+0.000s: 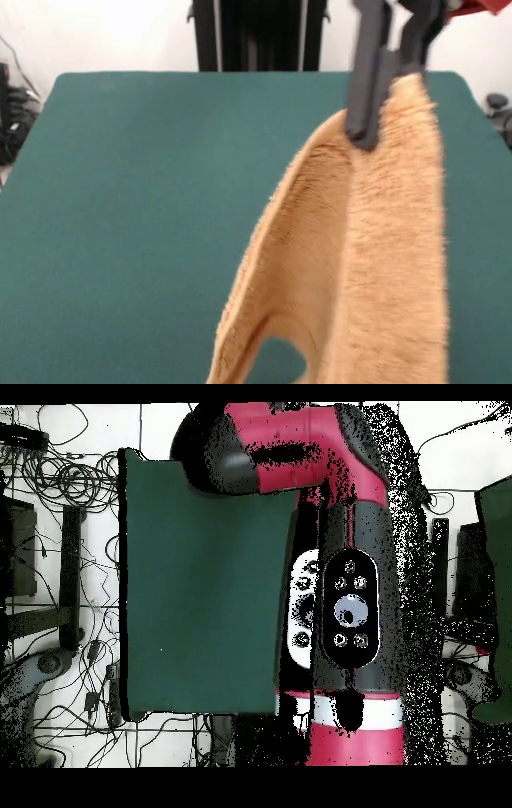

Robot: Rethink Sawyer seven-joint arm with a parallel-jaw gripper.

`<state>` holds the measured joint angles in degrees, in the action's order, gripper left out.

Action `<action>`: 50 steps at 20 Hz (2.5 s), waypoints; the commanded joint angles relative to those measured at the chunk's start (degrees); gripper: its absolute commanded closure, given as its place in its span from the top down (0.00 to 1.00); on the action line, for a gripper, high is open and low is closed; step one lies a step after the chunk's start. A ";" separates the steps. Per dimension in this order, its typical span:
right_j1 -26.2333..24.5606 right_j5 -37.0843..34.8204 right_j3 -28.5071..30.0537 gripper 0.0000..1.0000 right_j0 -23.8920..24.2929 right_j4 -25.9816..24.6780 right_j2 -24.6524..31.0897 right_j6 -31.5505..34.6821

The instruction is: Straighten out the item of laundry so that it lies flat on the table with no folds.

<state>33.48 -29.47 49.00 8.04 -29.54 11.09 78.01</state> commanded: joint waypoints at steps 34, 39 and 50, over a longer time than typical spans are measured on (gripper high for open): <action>-9.55 39.01 18.24 0.00 -8.69 4.83 -14.98 21.63; -8.42 38.54 21.14 0.00 -6.87 1.80 -10.71 20.29; 0.58 30.42 28.87 0.00 4.77 -4.47 4.90 13.56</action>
<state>27.50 8.38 66.15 7.91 -30.94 1.82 87.56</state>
